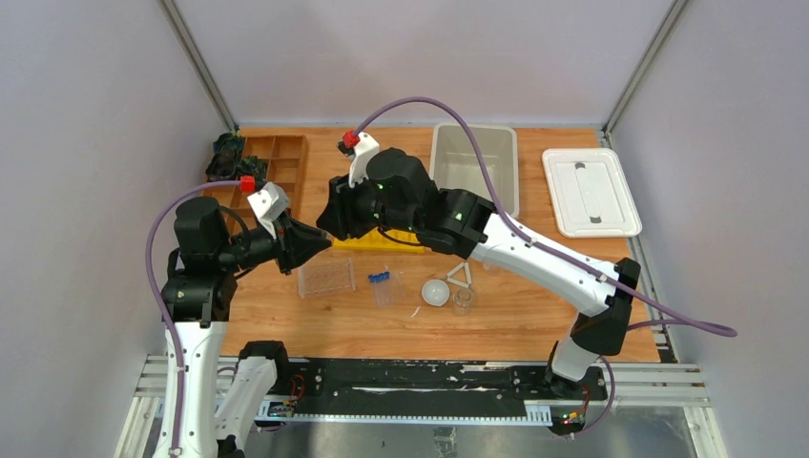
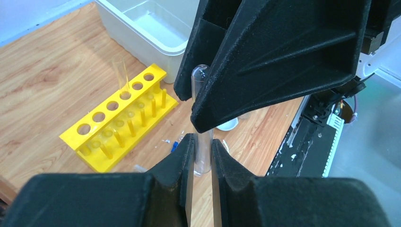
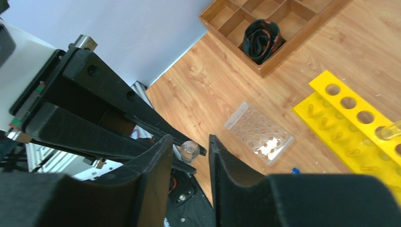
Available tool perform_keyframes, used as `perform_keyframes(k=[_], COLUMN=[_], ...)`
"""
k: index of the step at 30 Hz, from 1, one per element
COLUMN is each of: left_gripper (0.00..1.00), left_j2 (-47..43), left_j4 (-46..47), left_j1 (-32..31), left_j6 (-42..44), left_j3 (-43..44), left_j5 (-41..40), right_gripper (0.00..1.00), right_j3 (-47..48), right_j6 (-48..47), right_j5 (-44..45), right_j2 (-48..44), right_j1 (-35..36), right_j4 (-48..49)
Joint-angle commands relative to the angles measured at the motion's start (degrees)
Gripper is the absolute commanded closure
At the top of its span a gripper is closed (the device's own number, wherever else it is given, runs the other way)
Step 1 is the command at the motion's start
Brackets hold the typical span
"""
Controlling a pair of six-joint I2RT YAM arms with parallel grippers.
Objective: Organize the chemistry lab equipment
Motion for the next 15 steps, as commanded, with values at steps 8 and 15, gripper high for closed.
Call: perform_keyframes(k=[8, 15], left_gripper=[0.52, 0.00], left_j2=[-0.08, 2.34], left_j4=[0.55, 3.10], left_j1=[0.24, 0.24], left_j6=[1.24, -5.32], left_j3=[1.20, 1.11], left_j5=[-2.98, -17.00], right_gripper=[0.96, 1.00], right_j3=[2.81, 3.29], right_j6=[1.70, -3.39], right_j5=[-7.23, -3.31], right_j2=[1.22, 1.15], right_j1=[-2.79, -7.26], right_j4=[-1.93, -4.89])
